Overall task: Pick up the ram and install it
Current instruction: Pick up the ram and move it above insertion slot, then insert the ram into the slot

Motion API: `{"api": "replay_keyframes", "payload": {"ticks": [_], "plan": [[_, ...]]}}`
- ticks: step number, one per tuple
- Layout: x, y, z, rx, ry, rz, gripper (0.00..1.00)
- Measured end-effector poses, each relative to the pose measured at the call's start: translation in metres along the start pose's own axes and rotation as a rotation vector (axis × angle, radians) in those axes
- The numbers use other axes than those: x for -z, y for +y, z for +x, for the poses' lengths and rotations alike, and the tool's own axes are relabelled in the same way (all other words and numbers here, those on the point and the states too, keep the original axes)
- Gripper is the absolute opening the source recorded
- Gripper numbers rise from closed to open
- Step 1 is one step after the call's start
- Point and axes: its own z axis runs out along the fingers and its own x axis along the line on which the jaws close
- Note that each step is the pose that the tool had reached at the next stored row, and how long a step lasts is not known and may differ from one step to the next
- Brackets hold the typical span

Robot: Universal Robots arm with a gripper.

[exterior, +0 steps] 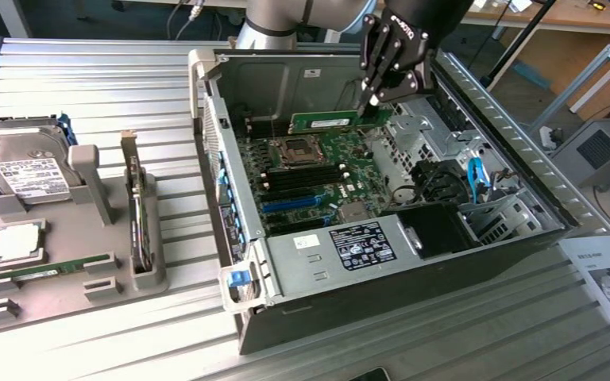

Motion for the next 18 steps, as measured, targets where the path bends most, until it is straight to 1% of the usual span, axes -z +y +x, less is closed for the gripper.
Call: {"api": "replay_keyframes", "payload": {"ticks": [14,18], "plan": [[-0.0002,0.0,-0.0002,0.0,-0.0002,0.0001,0.12],[-0.0036,-0.0001,-0.0001,0.0,0.0014,0.0,0.12]]}}
